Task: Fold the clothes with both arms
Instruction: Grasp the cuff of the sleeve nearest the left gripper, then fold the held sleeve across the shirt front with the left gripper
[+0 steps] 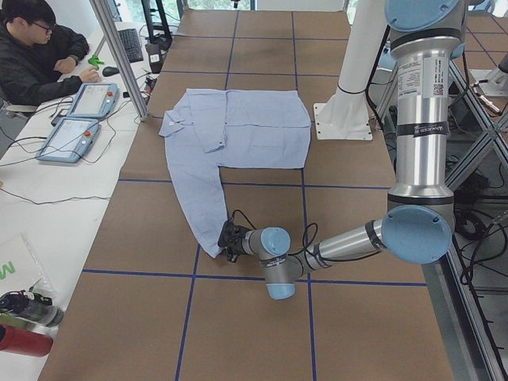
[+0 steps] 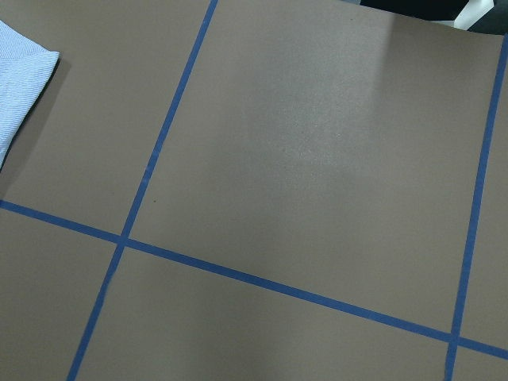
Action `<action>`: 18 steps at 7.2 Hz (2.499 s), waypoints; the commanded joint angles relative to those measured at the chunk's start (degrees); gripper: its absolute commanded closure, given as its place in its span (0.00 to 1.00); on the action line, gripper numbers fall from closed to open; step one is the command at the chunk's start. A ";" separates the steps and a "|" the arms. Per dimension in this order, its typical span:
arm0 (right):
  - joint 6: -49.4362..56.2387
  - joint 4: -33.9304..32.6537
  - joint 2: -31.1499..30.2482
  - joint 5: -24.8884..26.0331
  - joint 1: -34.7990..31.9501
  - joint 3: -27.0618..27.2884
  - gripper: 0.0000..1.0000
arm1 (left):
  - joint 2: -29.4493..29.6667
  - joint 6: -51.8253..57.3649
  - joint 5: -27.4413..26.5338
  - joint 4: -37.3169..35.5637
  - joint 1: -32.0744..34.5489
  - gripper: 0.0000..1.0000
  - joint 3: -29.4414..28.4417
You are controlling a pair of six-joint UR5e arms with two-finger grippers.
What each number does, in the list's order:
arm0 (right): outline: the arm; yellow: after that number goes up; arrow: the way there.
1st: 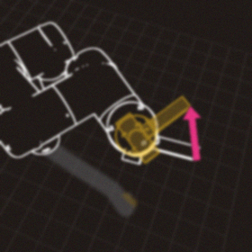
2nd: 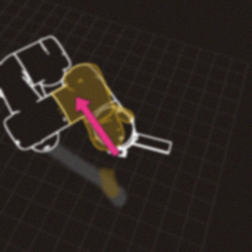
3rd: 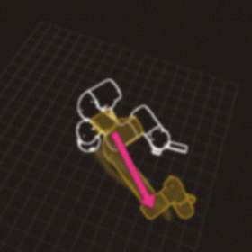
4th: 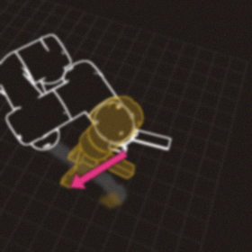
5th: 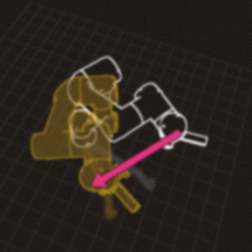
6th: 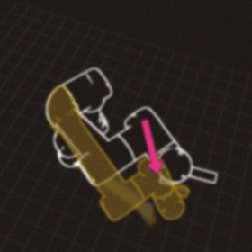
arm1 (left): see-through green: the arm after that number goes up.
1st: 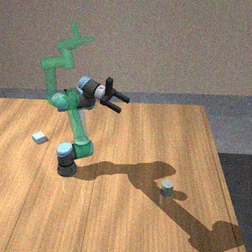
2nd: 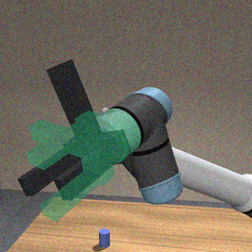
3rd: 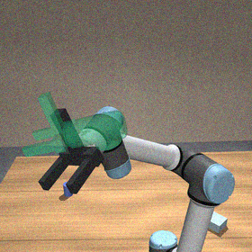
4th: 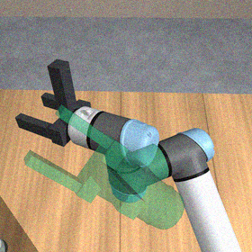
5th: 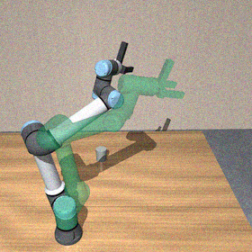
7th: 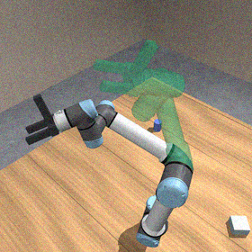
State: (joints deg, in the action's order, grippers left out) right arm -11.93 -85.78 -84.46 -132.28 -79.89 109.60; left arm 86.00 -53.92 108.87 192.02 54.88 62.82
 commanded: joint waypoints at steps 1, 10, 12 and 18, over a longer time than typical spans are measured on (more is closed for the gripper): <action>-0.20 0.00 0.00 0.00 0.09 0.00 0.00 | 0.22 -0.22 1.95 -0.67 0.05 1.00 3.25; -0.11 0.00 -0.18 0.26 0.00 -0.18 0.00 | 32.96 -3.47 0.56 -57.23 -12.39 1.00 28.59; -0.11 0.00 -0.44 0.18 0.00 0.00 0.00 | 38.34 -4.88 -3.40 -57.63 -17.51 1.00 27.01; -0.11 0.00 -0.62 0.18 0.00 -0.18 0.00 | 43.73 -5.58 -11.38 -57.54 -23.49 1.00 21.47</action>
State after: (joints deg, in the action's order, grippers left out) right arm -12.04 -85.78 -85.07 -132.10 -79.89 109.53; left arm 129.23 -59.55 100.52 134.36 33.61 85.16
